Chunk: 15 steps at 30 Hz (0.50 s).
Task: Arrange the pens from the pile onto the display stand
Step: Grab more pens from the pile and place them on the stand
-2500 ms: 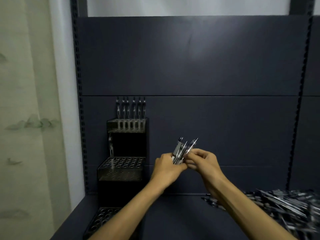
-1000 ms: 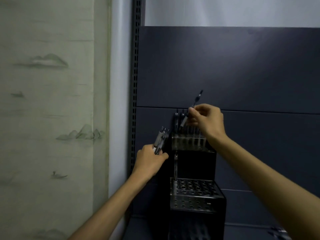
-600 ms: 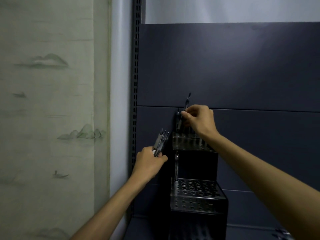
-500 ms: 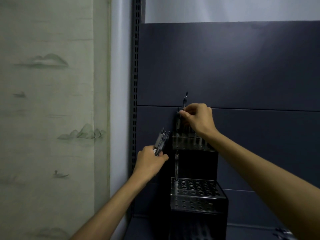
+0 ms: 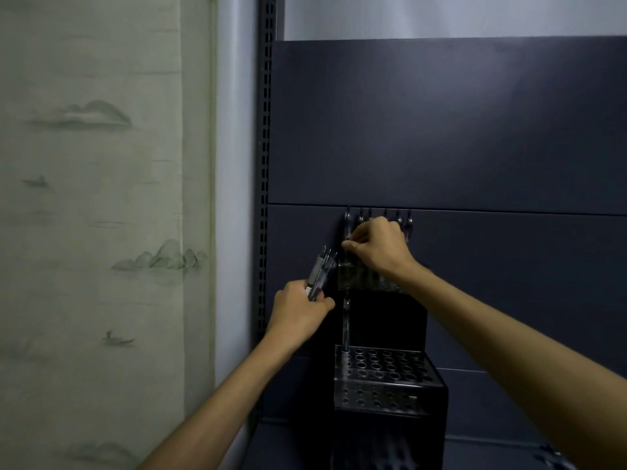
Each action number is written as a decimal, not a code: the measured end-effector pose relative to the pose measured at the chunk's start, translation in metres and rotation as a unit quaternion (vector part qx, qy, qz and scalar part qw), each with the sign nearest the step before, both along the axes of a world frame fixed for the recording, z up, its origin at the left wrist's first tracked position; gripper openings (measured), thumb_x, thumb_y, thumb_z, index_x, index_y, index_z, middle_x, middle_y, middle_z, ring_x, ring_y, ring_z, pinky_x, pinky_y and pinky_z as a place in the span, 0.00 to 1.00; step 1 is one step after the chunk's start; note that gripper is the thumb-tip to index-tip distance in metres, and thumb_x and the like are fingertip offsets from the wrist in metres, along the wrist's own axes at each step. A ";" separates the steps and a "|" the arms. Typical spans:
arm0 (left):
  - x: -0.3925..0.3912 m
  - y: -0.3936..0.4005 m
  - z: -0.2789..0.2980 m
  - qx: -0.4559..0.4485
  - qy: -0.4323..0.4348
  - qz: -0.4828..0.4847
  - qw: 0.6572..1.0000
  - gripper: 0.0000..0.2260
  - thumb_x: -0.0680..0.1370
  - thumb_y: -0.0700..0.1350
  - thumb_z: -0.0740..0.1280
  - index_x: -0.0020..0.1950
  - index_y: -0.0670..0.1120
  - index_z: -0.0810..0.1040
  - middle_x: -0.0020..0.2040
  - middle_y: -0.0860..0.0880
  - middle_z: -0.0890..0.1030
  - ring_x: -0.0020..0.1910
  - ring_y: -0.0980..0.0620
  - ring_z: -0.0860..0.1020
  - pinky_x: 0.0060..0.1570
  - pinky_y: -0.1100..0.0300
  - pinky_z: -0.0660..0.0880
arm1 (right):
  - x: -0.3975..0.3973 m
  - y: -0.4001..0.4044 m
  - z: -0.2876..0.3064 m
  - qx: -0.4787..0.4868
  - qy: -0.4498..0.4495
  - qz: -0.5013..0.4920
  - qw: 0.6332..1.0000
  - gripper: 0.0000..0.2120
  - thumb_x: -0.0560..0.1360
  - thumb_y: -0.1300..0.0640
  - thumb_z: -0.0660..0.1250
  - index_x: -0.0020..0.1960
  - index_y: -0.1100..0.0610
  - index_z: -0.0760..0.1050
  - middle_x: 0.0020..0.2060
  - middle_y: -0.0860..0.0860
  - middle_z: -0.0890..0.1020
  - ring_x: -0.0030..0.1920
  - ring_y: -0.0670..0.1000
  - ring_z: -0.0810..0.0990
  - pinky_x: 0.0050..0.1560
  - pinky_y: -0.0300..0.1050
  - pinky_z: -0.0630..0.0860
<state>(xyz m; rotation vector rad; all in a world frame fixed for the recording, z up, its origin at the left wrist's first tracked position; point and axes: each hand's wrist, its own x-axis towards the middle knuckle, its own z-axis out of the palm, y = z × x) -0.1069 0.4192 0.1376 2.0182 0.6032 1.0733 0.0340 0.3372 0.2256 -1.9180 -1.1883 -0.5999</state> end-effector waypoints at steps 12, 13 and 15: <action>0.007 -0.003 -0.002 -0.017 -0.005 -0.002 1.000 0.16 0.72 0.42 0.71 0.29 0.49 0.68 0.25 0.52 0.70 0.25 0.51 0.69 0.28 0.59 0.67 | -0.002 -0.004 -0.005 -0.020 0.006 -0.020 1.000 0.10 0.77 0.52 0.72 0.45 0.59 0.86 0.34 0.50 0.81 0.37 0.46 0.78 0.44 0.40 0.71; 0.007 -0.003 -0.002 -0.018 -0.005 -0.001 1.000 0.16 0.71 0.42 0.71 0.28 0.49 0.68 0.24 0.53 0.70 0.25 0.52 0.69 0.28 0.59 0.68 | -0.002 -0.004 -0.005 -0.022 0.007 -0.020 1.000 0.10 0.77 0.52 0.72 0.44 0.59 0.86 0.34 0.50 0.82 0.37 0.47 0.78 0.44 0.40 0.72; 0.007 -0.004 -0.001 -0.017 -0.006 -0.001 1.000 0.16 0.71 0.42 0.71 0.28 0.49 0.67 0.24 0.53 0.69 0.25 0.51 0.69 0.28 0.58 0.68 | -0.001 -0.003 -0.006 -0.033 0.005 -0.027 0.999 0.12 0.77 0.52 0.72 0.41 0.60 0.86 0.34 0.52 0.84 0.37 0.48 0.79 0.44 0.43 0.76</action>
